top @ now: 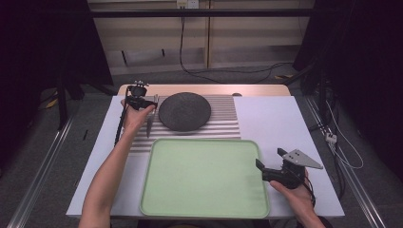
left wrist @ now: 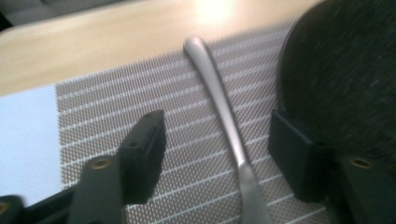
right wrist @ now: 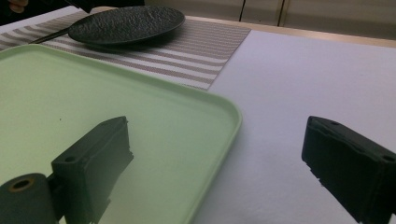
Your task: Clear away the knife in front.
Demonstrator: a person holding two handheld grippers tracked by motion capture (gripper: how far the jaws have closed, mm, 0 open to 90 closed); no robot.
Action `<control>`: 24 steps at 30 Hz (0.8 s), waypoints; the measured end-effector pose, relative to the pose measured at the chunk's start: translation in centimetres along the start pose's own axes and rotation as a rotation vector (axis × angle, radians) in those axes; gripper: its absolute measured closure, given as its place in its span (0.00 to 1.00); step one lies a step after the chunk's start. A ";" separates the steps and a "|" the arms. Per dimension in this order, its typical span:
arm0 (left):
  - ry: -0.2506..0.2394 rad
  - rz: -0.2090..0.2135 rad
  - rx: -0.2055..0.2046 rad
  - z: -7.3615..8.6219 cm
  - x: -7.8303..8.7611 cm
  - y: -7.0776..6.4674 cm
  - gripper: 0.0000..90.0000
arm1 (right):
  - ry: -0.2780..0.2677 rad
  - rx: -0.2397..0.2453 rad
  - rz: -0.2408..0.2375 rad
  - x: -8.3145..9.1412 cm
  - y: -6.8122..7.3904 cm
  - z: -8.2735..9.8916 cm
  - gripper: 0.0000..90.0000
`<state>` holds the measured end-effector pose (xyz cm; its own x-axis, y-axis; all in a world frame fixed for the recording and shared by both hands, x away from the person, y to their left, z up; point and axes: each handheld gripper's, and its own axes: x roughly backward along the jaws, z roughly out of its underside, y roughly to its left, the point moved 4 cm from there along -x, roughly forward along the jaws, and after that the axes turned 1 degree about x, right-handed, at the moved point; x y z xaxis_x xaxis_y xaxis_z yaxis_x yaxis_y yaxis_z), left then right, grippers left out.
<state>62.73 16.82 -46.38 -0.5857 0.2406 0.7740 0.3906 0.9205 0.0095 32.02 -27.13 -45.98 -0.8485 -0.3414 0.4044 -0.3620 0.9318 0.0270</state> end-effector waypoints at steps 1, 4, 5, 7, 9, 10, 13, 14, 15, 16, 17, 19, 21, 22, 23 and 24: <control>0.000 -0.003 0.016 0.0 -0.2 0.1 0.52 | -0.003 0.002 -0.003 0.0 0.0 0.0 0.09; 0.005 0.004 0.046 -0.1 -0.7 0.0 0.59 | 0.002 0.006 -0.002 0.0 0.1 0.0 0.09; 0.013 0.010 0.047 -0.1 -0.9 -0.1 0.61 | 0.005 0.009 -0.006 0.0 0.1 0.1 0.09; 0.041 0.012 0.042 -0.1 -1.3 -0.1 0.63 | 0.005 0.009 -0.006 0.0 0.1 0.1 0.09; 0.060 0.010 0.051 -0.2 -1.7 -0.1 0.64 | 0.006 0.008 -0.005 0.0 0.1 0.1 0.09; 0.060 0.023 0.060 -0.2 -1.8 -0.1 0.70 | 0.003 0.008 -0.003 0.0 0.0 0.1 0.09; 0.065 0.012 0.050 -0.4 -2.0 -0.4 0.75 | 0.004 0.007 -0.005 0.0 0.0 0.1 0.09; 0.065 0.006 0.042 -0.5 -2.1 -0.6 0.75 | 0.004 0.007 -0.005 0.0 0.0 0.1 0.09; 0.070 0.003 0.038 -0.5 -2.1 -0.7 0.77 | 0.003 0.008 -0.005 0.0 0.0 0.1 0.09; 0.076 0.007 0.037 -0.6 -2.2 -0.7 0.81 | 0.003 0.008 -0.005 0.0 0.0 0.1 0.09; 0.077 0.016 0.045 -0.6 -2.3 -0.7 0.81 | 0.003 0.008 -0.005 0.0 0.0 0.1 0.09; 0.081 0.020 0.061 -0.7 -2.3 -0.6 0.82 | 0.002 0.007 -0.005 0.1 0.0 0.1 0.09; 0.087 0.031 0.078 -0.7 -2.4 -0.5 0.84 | 0.002 0.006 -0.006 0.1 0.0 0.1 0.09; 0.093 0.032 0.077 -0.8 -2.4 -0.6 0.84 | 0.004 0.010 -0.006 0.0 0.0 0.1 0.09; 0.097 0.032 0.071 -0.8 -2.4 -0.6 0.84 | 0.006 0.010 -0.006 0.0 0.0 0.1 0.09; 0.105 0.036 0.071 -0.8 -2.3 -0.5 0.85 | 0.005 0.010 -0.007 0.0 0.0 0.1 0.09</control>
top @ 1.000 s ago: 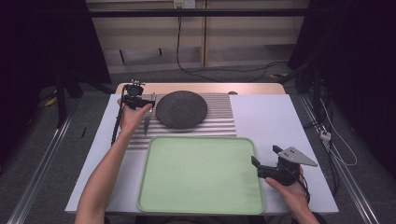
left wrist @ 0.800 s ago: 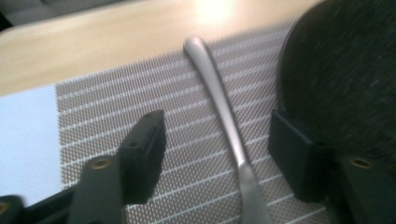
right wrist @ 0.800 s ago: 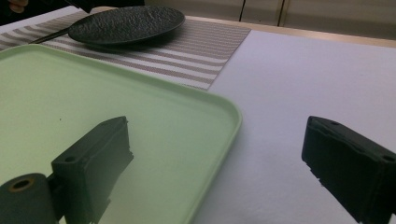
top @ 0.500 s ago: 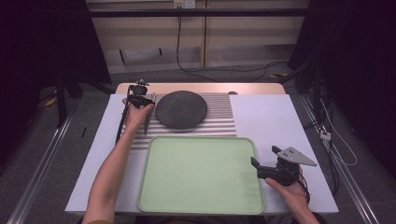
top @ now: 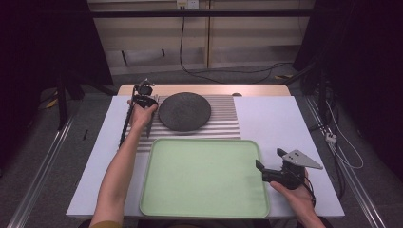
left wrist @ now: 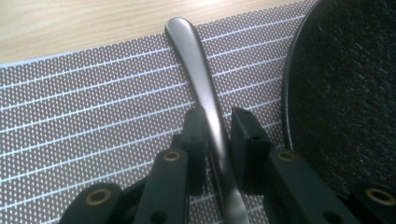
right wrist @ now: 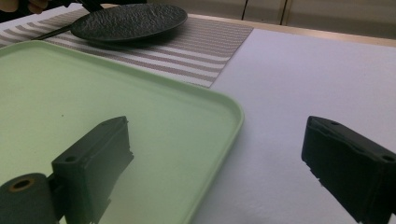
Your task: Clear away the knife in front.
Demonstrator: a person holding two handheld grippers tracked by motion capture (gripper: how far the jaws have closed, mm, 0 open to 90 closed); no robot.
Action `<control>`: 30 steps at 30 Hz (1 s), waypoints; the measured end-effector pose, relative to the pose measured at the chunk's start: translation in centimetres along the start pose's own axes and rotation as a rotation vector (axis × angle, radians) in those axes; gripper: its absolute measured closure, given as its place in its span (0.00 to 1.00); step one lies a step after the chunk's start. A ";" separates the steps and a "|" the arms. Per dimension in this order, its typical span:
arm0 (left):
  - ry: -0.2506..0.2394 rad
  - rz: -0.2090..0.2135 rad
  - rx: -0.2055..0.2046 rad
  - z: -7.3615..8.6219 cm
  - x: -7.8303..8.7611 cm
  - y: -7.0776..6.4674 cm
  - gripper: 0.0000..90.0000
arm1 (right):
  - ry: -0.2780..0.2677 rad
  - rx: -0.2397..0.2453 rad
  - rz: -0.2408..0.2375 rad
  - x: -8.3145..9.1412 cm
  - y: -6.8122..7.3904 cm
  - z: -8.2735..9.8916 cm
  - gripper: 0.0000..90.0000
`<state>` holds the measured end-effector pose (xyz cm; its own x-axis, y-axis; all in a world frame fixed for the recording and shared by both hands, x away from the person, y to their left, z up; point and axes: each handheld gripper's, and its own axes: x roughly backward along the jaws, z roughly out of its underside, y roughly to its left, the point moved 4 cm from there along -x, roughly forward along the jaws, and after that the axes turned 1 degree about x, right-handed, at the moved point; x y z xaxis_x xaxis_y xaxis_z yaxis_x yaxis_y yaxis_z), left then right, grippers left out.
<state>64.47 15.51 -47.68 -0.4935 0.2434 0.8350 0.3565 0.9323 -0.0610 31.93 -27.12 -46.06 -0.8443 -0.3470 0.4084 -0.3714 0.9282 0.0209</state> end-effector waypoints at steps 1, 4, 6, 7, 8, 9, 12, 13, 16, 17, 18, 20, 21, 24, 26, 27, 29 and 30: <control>0.000 0.001 0.007 0.0 0.0 0.1 0.85 | 0.000 0.000 0.000 0.0 0.0 0.0 0.09; 0.028 0.010 0.027 -0.2 0.0 0.1 0.85 | -0.004 0.000 -0.003 0.1 0.0 0.0 0.09; 0.049 0.012 0.023 -0.3 0.1 0.1 0.87 | -0.003 -0.002 -0.002 0.1 -0.1 0.0 0.09; 0.056 0.010 0.019 -0.3 0.1 0.1 0.88 | -0.003 -0.001 -0.003 0.1 -0.1 0.0 0.09; 0.055 0.006 0.019 -0.3 0.1 0.0 0.88 | -0.002 -0.001 -0.002 0.1 -0.1 0.1 0.09; 0.058 0.005 0.015 -0.3 0.1 0.0 0.88 | -0.002 0.000 -0.003 0.1 0.0 0.1 0.09; 0.059 -0.009 0.012 -0.3 0.1 -0.1 0.88 | -0.001 0.002 -0.001 0.1 0.0 0.0 0.09; 0.059 -0.011 0.005 -0.3 0.1 -0.1 0.88 | 0.001 0.001 -0.001 0.1 0.0 0.0 0.09; 0.065 -0.011 -0.002 -0.3 0.1 -0.2 0.88 | 0.002 0.001 0.000 0.0 0.0 0.1 0.09; 0.058 -0.018 0.004 -0.3 0.1 -0.2 0.88 | 0.004 0.001 -0.001 0.0 0.0 0.1 0.09; 0.062 -0.018 -0.006 -0.3 0.1 -0.2 0.88 | 0.004 0.000 0.001 0.0 0.0 0.1 0.09; 0.049 -0.020 -0.007 -0.2 0.1 -0.3 0.88 | 0.005 0.000 0.001 0.0 0.0 0.1 0.09; 0.049 -0.012 -0.009 -0.2 0.2 -0.2 0.88 | 0.005 0.001 0.001 0.0 0.0 0.1 0.09; 0.061 0.001 -0.017 -0.1 0.3 -0.1 0.89 | 0.013 0.000 0.000 -0.2 0.0 0.1 0.09; 0.054 0.007 -0.005 -0.1 0.3 -0.1 0.89 | 0.012 0.002 0.000 -0.1 0.1 0.1 0.09; 0.057 0.012 0.001 0.0 0.4 -0.1 0.89 | 0.012 0.002 0.000 -0.1 0.1 0.1 0.09; 0.063 0.018 0.003 0.0 0.4 0.0 0.89 | 0.010 0.001 0.001 -0.1 0.0 0.1 0.09; 0.059 0.019 0.000 0.0 0.4 0.0 0.89 | 0.011 0.001 0.001 -0.1 0.0 0.1 0.09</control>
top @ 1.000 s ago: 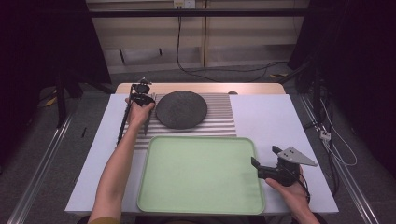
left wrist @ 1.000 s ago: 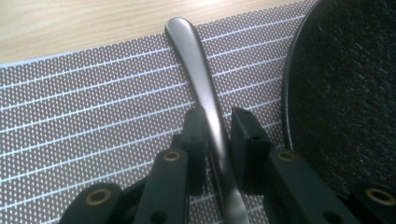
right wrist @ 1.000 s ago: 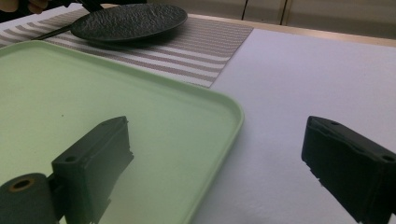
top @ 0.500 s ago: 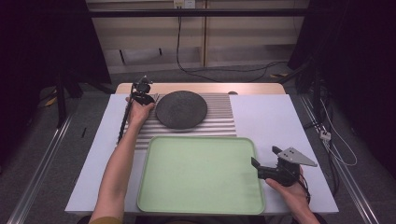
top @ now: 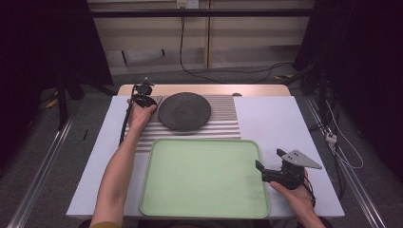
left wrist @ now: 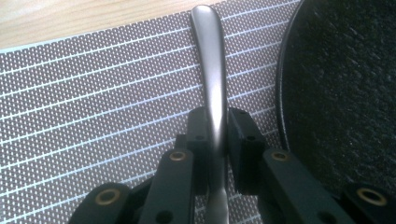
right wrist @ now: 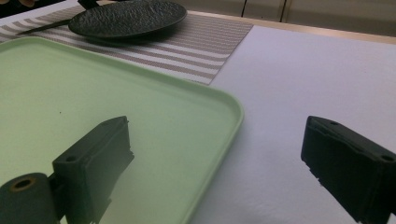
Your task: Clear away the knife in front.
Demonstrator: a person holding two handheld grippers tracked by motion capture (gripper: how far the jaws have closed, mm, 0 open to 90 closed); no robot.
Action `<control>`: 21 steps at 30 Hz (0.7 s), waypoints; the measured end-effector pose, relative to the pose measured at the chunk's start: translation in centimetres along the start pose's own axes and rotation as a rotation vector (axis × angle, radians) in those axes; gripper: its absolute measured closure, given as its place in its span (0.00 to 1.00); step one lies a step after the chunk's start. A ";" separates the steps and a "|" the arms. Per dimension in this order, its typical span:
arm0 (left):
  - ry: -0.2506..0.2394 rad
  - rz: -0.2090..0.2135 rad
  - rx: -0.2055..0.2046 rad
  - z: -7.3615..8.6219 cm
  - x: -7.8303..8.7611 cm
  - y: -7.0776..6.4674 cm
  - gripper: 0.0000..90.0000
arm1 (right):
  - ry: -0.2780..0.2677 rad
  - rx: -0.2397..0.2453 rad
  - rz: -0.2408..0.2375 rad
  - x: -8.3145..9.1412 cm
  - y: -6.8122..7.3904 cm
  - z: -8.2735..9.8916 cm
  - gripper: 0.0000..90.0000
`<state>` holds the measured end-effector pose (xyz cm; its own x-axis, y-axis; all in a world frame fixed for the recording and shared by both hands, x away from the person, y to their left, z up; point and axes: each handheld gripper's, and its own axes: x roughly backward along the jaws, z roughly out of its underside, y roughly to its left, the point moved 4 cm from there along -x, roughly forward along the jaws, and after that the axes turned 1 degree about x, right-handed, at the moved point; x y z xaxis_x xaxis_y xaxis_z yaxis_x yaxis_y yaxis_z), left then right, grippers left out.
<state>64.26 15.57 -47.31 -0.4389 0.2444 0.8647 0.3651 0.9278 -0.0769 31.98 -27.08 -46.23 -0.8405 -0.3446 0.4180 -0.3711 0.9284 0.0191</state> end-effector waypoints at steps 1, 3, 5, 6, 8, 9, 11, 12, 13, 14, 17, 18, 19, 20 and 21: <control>0.003 0.001 0.000 0.0 0.0 0.0 0.89 | 0.001 0.000 0.000 0.0 0.0 0.0 0.09; 0.010 0.002 -0.005 0.0 0.1 0.0 0.89 | 0.007 -0.002 0.000 0.0 0.0 0.0 0.09; 0.011 -0.010 0.003 0.1 0.2 0.0 0.89 | 0.004 -0.003 0.000 0.0 0.0 0.0 0.09; 0.012 -0.012 0.010 0.1 0.2 0.0 0.89 | 0.003 -0.003 -0.001 0.0 0.0 0.0 0.09; 0.013 -0.022 0.011 0.1 0.4 0.1 0.89 | 0.003 -0.004 -0.001 0.0 0.0 0.0 0.09; 0.015 -0.019 0.012 0.1 0.5 0.1 0.89 | 0.001 -0.002 -0.002 0.0 0.0 0.0 0.09; 0.015 -0.025 0.003 0.1 0.9 0.1 0.89 | 0.005 0.000 -0.001 0.0 0.0 0.0 0.09; 0.014 -0.020 0.002 0.1 1.0 0.2 0.89 | 0.008 0.002 0.001 0.0 0.0 0.1 0.09; 0.005 -0.022 0.009 0.0 1.2 0.2 0.89 | 0.010 0.001 0.000 -0.1 0.0 0.1 0.09; -0.003 -0.024 0.009 0.0 1.4 0.2 0.89 | 0.008 0.001 0.001 -0.1 0.0 0.1 0.09; -0.003 -0.027 0.002 0.0 1.9 0.1 0.89 | 0.007 0.001 0.002 0.0 0.0 0.0 0.09; -0.013 -0.029 0.000 -0.1 2.1 0.1 0.89 | 0.004 0.001 0.002 0.0 0.0 0.0 0.09; -0.011 -0.024 -0.009 0.0 2.4 0.1 0.89 | 0.004 0.001 0.002 0.0 0.0 0.0 0.09; -0.015 -0.020 -0.016 0.0 2.6 0.0 0.89 | 0.003 0.001 0.002 0.0 0.1 0.0 0.09; -0.021 -0.022 -0.020 0.0 2.8 0.0 0.89 | 0.004 0.002 0.004 0.0 0.1 0.0 0.09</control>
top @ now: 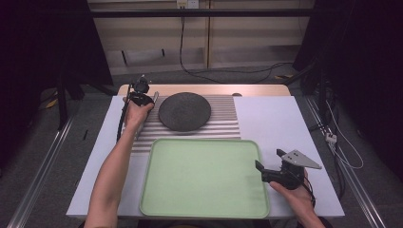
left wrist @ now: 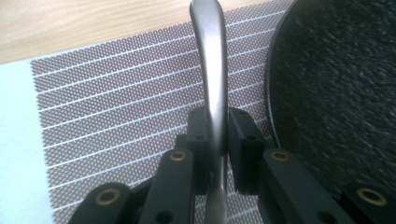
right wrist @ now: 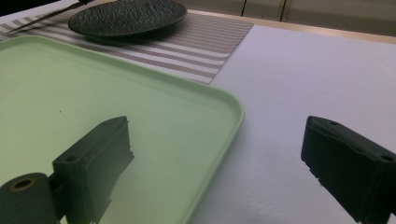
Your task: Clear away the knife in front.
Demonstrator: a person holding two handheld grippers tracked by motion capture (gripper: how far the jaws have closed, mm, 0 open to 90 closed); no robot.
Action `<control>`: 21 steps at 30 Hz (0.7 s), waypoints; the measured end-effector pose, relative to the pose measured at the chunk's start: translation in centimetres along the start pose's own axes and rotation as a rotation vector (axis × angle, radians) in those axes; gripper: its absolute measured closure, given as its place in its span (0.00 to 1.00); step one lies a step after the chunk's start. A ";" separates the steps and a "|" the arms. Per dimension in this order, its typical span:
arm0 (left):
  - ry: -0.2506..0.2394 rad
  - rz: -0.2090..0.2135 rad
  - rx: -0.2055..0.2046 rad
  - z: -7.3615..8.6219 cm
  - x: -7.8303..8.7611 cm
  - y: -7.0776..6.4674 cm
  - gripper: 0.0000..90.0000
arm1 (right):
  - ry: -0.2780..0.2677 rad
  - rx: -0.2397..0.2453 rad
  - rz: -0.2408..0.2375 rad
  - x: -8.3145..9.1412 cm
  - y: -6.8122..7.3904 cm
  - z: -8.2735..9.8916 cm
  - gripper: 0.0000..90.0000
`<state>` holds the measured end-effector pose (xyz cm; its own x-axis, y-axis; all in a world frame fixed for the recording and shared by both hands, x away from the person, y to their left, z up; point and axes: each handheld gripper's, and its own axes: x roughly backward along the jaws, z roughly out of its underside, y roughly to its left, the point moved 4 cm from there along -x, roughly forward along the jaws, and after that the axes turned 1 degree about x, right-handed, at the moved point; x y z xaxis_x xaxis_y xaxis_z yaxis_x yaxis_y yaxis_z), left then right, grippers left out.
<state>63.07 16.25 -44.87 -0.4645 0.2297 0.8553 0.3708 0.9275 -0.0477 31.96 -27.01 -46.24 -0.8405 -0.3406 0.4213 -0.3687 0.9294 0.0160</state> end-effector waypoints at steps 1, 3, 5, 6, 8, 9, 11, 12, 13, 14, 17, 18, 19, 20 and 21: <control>0.001 0.004 -0.003 0.0 0.3 0.0 0.89 | 0.000 0.001 0.001 0.0 0.0 0.0 0.09; -0.010 0.009 -0.001 0.1 0.7 0.0 0.89 | 0.001 0.001 0.001 0.0 0.0 0.0 0.09; -0.014 0.009 -0.019 0.2 1.1 0.0 0.89 | 0.000 0.002 0.002 0.0 0.0 0.0 0.09; -0.018 0.005 -0.023 0.3 1.3 -0.1 0.89 | 0.000 0.002 0.002 0.0 0.0 0.0 0.09; -0.024 0.009 -0.036 0.3 1.7 -0.2 0.89 | 0.000 0.002 0.000 0.0 0.0 0.0 0.09; -0.029 0.011 -0.037 0.4 1.9 -0.4 0.89 | 0.001 0.003 0.000 0.0 0.0 0.0 0.09; -0.032 0.016 -0.043 0.4 2.2 -0.6 0.89 | 0.002 0.004 0.001 -0.1 0.0 0.0 0.09; -0.036 0.017 -0.049 0.4 2.4 -0.7 0.89 | 0.002 0.006 0.000 -0.1 0.0 0.0 0.09; -0.040 0.020 -0.049 0.5 2.6 -0.9 0.89 | 0.003 0.006 0.000 -0.1 0.0 0.0 0.09; -0.044 0.026 -0.047 0.5 2.7 -1.0 0.89 | 0.002 0.007 0.000 -0.1 0.0 -0.1 0.09; -0.051 0.033 -0.060 0.7 3.2 -1.3 0.89 | 0.000 0.009 0.000 0.0 0.1 -0.1 0.09; -0.058 0.033 -0.064 0.7 3.4 -1.4 0.89 | 0.000 0.009 0.000 0.0 0.1 -0.1 0.09; -0.062 0.040 -0.062 0.8 3.7 -1.5 0.89 | -0.001 0.010 -0.001 0.0 0.1 -0.1 0.09; -0.067 0.044 -0.064 0.8 3.9 -1.6 0.89 | -0.002 0.010 -0.001 -0.1 0.1 -0.1 0.09; -0.070 0.043 -0.068 0.8 4.2 -1.7 0.89 | -0.001 0.009 -0.003 -0.1 0.1 -0.1 0.09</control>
<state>59.82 15.88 -41.65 -0.5015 0.2914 0.8146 0.4442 0.8947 -0.0467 32.00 -26.84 -46.19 -0.8400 -0.3432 0.4202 -0.3743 0.9273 0.0091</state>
